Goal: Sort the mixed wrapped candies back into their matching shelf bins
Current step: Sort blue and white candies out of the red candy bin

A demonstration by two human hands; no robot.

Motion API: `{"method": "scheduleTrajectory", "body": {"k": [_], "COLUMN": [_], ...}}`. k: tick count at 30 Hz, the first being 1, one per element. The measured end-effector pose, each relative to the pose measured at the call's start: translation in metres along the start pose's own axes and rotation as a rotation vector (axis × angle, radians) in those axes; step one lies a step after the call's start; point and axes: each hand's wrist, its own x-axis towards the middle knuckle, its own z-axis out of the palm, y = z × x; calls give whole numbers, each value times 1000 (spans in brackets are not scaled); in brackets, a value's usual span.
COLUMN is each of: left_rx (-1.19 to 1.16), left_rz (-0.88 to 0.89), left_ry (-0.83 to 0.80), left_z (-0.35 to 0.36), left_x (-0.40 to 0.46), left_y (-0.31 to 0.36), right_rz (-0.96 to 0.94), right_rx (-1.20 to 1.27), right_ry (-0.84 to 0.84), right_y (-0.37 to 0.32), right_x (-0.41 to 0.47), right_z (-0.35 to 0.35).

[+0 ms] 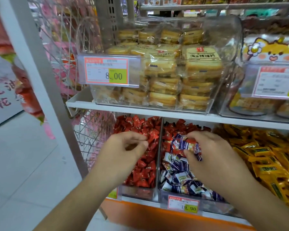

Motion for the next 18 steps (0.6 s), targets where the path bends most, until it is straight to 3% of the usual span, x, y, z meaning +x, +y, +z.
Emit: {"method": "scheduleTrajectory", "body": {"k": [4,9,13,18], "left_rx": [424,551,613,607], "left_rz": [84,104,141,30], "left_ry": [139,63,12,-57], "left_z": [-29,-24,-10,-3], "left_x": [13,22,33,44], "left_y": [-24,-42,-46,-56], "right_rz": [-102,-253,-252,-251], "right_rx": [78,158,168,184], "right_ry": [-103,-225,-237,-233], "right_y": [-8,-29,-33,-32], "right_x": [0,0,4,3], "right_z": [5,24,33,35]}}
